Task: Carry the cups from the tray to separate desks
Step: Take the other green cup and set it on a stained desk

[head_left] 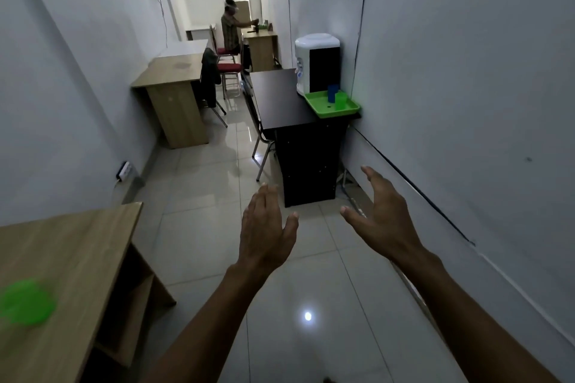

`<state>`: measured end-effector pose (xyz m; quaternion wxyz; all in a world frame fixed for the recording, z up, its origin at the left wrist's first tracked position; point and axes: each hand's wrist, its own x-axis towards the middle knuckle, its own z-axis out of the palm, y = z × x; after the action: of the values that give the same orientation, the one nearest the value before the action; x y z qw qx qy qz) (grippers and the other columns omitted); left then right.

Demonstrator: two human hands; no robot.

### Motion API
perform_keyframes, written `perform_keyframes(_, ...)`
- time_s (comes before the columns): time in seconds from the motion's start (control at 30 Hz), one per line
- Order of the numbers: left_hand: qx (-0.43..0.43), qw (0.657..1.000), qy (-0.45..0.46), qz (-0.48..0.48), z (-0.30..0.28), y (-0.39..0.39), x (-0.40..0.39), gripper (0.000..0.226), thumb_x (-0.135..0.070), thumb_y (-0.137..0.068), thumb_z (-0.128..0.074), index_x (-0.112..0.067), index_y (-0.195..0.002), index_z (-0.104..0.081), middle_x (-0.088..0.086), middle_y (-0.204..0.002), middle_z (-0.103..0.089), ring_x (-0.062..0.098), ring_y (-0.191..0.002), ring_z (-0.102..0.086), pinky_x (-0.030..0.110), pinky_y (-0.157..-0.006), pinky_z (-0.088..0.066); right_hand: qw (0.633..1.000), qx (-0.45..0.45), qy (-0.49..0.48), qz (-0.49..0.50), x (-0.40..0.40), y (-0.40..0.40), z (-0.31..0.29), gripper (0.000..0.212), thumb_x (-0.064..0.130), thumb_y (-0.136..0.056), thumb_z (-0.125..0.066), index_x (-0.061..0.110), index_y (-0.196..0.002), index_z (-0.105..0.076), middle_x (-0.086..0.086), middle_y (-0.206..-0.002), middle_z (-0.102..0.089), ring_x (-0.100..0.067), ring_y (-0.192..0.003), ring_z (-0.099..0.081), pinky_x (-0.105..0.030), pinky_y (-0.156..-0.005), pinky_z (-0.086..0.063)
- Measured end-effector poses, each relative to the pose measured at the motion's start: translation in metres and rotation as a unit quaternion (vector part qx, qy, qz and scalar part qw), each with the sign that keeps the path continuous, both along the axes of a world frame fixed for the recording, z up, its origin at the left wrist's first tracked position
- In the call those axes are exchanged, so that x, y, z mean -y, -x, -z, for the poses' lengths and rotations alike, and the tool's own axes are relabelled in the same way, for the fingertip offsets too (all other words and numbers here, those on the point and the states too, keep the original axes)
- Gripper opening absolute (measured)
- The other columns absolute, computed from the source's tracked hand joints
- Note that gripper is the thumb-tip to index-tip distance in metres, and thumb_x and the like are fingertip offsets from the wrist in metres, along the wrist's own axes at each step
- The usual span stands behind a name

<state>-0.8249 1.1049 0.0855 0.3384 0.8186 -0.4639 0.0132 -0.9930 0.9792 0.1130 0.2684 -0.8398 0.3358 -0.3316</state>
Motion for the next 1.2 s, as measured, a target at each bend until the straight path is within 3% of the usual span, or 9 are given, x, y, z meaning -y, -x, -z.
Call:
perform_keyframes(0.2, -0.017, 1.000, 0.001, -0.008, 0.001, -0.075, 0.140, 0.059, -0.033, -0.092, -0.056, -0.010, -0.142, -0.035, 0.014, -0.151, -0.037, 0.027, -0.143, -0.030, 0.041, -0.116, -0.029, 0.999, -0.028, -0.019, -0.020, 0.138, -0.080, 0.002, 0.085, 0.030, -0.081, -0.074, 0.016, -0.151, -0.027, -0.006, -0.152, -0.038, -0.018, -0.138, -0.037, -0.022, -0.105, -0.027)
perform_keyframes(0.67, -0.008, 1.000, 0.006, -0.003, 0.007, -0.255, 0.408, 0.063, -0.038, -0.093, -0.051, -0.012, -0.146, -0.030, 0.013, -0.154, -0.032, 0.027, -0.144, -0.025, 0.049, -0.115, -0.030, 0.999, -0.050, -0.017, 0.002, 0.402, -0.253, 0.012, 0.088, 0.034, -0.079, -0.074, 0.019, -0.151, -0.025, -0.005, -0.150, -0.038, -0.019, -0.136, -0.038, -0.024, -0.100, -0.031)
perform_keyframes(0.83, -0.021, 1.000, -0.007, 0.020, 0.006, -0.322, 0.510, 0.064, -0.037, -0.095, -0.049, -0.010, -0.148, -0.026, 0.013, -0.157, -0.025, 0.025, -0.147, -0.018, 0.044, -0.119, -0.023, 0.998, -0.056, -0.024, 0.022, 0.494, -0.322, 0.012, 0.088, 0.034, -0.078, -0.075, 0.016, -0.151, -0.027, -0.008, -0.149, -0.040, -0.023, -0.137, -0.038, -0.034, -0.107, -0.036)
perform_keyframes(1.2, -0.049, 0.995, -0.037, 0.079, 0.022, -0.420, 0.720, 0.067, -0.037, -0.096, -0.049, -0.011, -0.151, -0.020, 0.011, -0.159, -0.020, 0.025, -0.148, -0.014, 0.040, -0.120, -0.017, 0.991, -0.063, -0.074, 0.086, 0.690, -0.410, 0.037, 0.086, 0.035, -0.078, -0.075, 0.015, -0.149, -0.031, -0.009, -0.147, -0.042, -0.025, -0.134, -0.041, -0.039, -0.107, -0.039)
